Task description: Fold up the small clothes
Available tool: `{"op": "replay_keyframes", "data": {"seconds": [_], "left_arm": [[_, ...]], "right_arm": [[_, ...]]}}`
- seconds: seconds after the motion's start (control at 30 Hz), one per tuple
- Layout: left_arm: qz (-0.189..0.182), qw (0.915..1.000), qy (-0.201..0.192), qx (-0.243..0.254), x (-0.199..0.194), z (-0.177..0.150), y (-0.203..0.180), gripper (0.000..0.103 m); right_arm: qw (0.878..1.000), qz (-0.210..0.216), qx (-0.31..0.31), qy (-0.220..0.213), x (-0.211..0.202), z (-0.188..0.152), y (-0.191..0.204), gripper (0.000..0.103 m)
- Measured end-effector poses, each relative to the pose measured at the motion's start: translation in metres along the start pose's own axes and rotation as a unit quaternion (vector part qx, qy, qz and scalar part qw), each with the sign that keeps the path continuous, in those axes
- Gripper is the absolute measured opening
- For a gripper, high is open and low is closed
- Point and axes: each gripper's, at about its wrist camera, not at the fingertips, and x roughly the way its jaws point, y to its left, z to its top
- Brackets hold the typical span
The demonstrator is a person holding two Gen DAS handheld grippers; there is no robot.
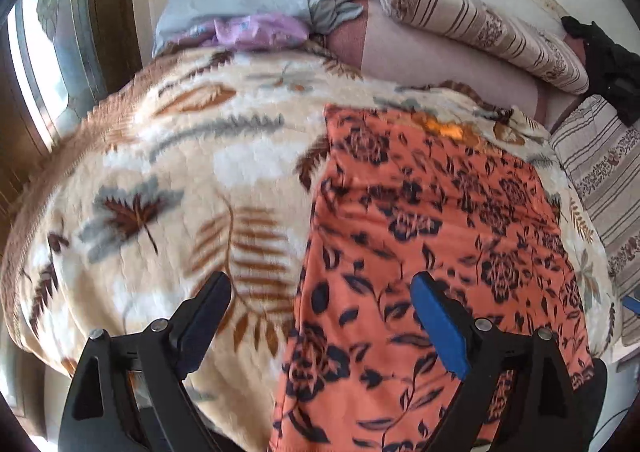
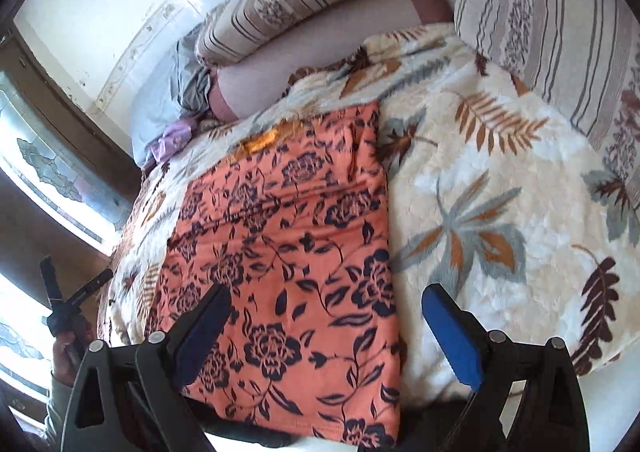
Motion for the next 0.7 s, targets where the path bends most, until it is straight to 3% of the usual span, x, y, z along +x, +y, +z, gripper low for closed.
{"op": "replay_keyframes", "data": {"seconds": [0.07, 0.13, 0.3, 0.4, 0.47, 0.63, 0.67, 0.7], "left_arm": [[-0.006, 0.9990, 0.035, -0.027, 0.011, -0.025, 0.014, 0.091], [-0.011, 0.9972, 0.059, -0.046, 0.018, -0.044, 0.023, 0.091], [-0.020, 0.9954, 0.081, -0.047, 0.019, -0.068, 0.028, 0.091], [-0.031, 0.9948, 0.088, -0.041, 0.018, -0.072, 0.025, 0.091], [-0.031, 0.9945, 0.092, -0.039, 0.019, -0.073, 0.023, 0.091], [-0.038, 0.9901, 0.127, -0.046, 0.036, -0.081, 0.020, 0.091], [-0.039, 0.9896, 0.132, -0.043, 0.037, -0.084, 0.019, 0.090], [-0.043, 0.9893, 0.133, -0.040, 0.038, -0.087, 0.018, 0.071]], "right_arm": [[0.999, 0.027, 0.036, 0.028, 0.014, -0.010, -0.023, 0.098], [0.997, 0.027, 0.055, 0.047, 0.026, -0.018, -0.041, 0.097], [0.990, 0.070, 0.073, 0.098, 0.049, -0.036, -0.058, 0.097], [0.987, 0.082, 0.072, 0.118, 0.058, -0.044, -0.057, 0.084], [0.985, 0.084, 0.072, 0.131, 0.063, -0.047, -0.056, 0.066], [0.983, 0.063, 0.066, 0.159, 0.079, -0.055, -0.055, 0.068], [0.983, 0.062, 0.063, 0.159, 0.079, -0.054, -0.054, 0.067], [0.983, 0.067, 0.058, 0.160, 0.078, -0.055, -0.052, 0.065]]}}
